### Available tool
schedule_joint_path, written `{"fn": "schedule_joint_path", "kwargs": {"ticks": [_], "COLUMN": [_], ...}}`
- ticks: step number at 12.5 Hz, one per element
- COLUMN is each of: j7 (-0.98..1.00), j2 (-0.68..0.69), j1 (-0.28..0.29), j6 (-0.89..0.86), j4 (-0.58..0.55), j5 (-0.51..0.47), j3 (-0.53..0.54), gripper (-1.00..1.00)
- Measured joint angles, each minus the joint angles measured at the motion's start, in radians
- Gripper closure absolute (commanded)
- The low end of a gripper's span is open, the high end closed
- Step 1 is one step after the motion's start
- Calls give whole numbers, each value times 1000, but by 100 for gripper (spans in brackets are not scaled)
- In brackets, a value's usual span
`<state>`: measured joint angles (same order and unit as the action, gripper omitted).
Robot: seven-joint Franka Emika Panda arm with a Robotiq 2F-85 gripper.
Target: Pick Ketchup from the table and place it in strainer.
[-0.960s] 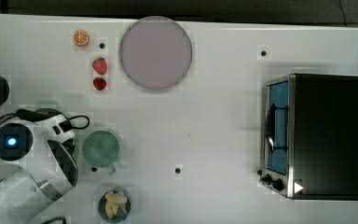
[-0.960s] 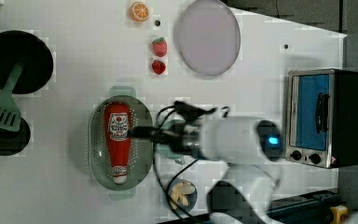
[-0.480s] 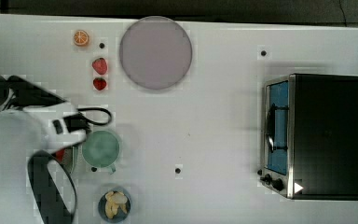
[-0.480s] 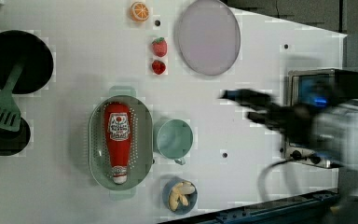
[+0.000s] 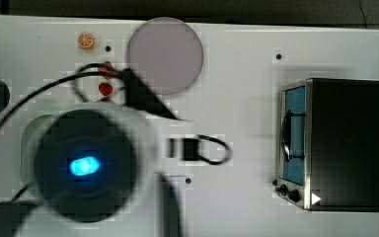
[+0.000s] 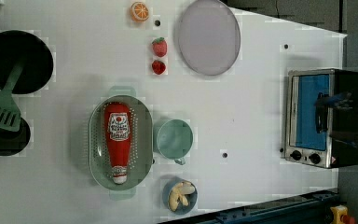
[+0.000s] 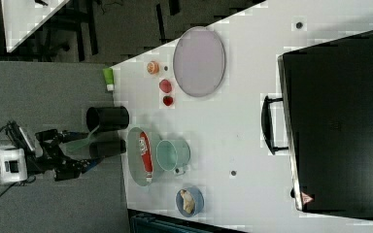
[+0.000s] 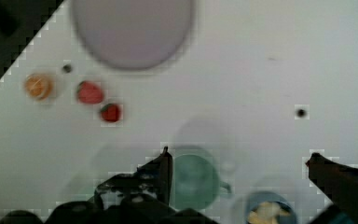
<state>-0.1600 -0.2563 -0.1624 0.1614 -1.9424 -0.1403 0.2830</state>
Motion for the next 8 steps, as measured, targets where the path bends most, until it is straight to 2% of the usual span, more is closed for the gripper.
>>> {"fn": "schedule_joint_path", "kwargs": {"ticks": [3, 5, 8], "j7": [12, 25, 31], "j2": [1, 6, 15], "j1": [-25, -45, -45], "j6": [-29, -26, -24], "j4": [14, 13, 6], "j5": [35, 91, 98], "j3": [-111, -130, -131], "gripper": [-100, -100, -100]}}
